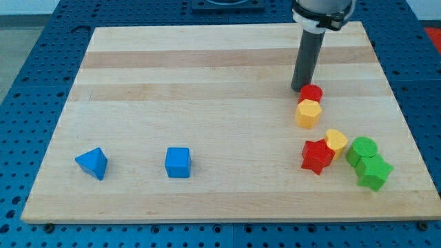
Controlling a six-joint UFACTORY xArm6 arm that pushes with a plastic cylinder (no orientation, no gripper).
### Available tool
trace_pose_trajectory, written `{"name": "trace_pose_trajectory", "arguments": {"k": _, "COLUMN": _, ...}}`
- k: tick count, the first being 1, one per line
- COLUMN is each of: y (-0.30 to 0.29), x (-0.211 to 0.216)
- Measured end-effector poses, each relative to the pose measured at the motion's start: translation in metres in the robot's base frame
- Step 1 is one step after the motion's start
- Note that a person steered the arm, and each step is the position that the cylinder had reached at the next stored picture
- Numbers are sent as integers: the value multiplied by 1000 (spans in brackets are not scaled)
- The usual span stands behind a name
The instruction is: Slide the red circle towards the right side of the board
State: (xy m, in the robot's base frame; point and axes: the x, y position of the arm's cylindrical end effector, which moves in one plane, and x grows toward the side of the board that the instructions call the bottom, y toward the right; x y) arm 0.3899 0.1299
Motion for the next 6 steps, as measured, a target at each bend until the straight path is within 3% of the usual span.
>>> {"name": "trace_pose_trajectory", "arguments": {"k": 3, "y": 9, "x": 125}}
{"name": "trace_pose_trajectory", "arguments": {"k": 4, "y": 9, "x": 137}}
{"name": "trace_pose_trajectory", "arguments": {"k": 5, "y": -28, "x": 111}}
{"name": "trace_pose_trajectory", "arguments": {"k": 6, "y": -12, "x": 71}}
